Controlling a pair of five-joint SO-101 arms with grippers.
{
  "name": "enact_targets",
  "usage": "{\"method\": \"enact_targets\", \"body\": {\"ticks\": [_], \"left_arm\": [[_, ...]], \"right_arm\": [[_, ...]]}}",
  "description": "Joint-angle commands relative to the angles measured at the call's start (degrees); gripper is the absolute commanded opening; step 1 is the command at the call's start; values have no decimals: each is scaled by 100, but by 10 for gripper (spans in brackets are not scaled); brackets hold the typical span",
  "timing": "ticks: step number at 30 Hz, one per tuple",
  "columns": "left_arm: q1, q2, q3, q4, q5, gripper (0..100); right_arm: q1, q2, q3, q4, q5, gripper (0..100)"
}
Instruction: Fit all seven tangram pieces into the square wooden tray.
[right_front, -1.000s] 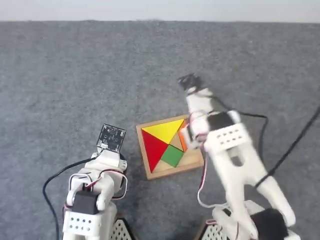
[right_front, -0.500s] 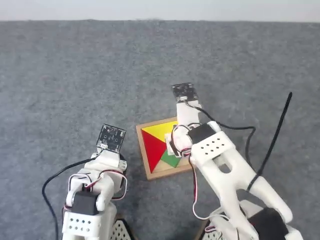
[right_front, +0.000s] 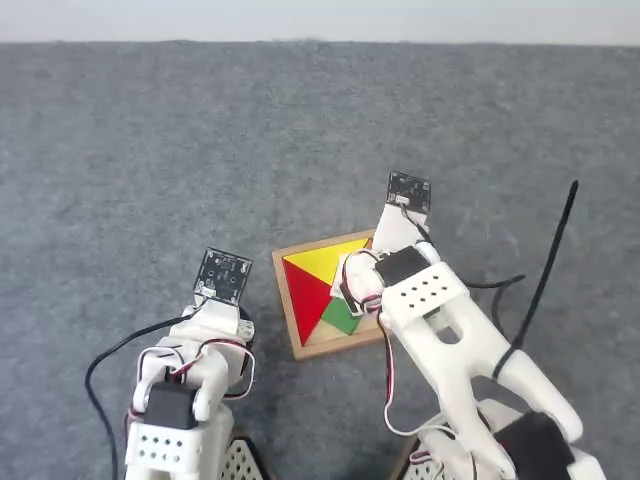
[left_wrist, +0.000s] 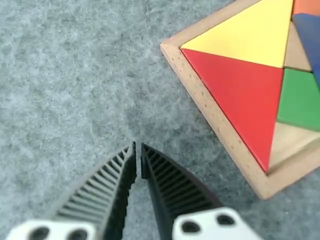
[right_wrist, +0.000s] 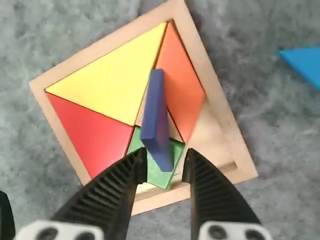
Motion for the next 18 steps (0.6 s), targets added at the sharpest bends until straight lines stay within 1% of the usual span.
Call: {"method": "enact_targets", "body": {"ticks": [1, 4, 5, 6, 8, 9, 12, 13, 14, 16, 18], "left_arm": [[-26, -105, -57, 18, -18, 19], [-26, -105, -57, 18, -18, 19], [-26, -105, -57, 18, -18, 19], [-18, -105, -57, 18, -18, 19], [-26, -105, -57, 18, -18, 19], [-26, -105, -57, 18, -18, 19], [-26, -105, -57, 18, -18, 19], [-26, -105, -57, 18, -18, 19], [-26, -105, -57, 18, -18, 19], [-26, -105, -57, 18, -18, 19], [-26, -105, -57, 18, -18, 19]], "right_arm": [[101, -251, -88, 75, -62, 129], [330, -637, -79, 207, -35, 131], [418, -778, -79, 233, 105, 130], [523, -927, -70, 233, 413, 129], [716, -1200, -79, 163, 1530, 129], [796, -1341, -79, 75, 2268, 129], [901, -1587, -44, -259, 4791, 128], [822, -1622, -26, -330, 5213, 121], [681, -1648, -26, -400, 5284, 95], [338, -1596, -114, -488, 5116, 0], [-75, -1543, -176, -602, 5029, 26]]}}
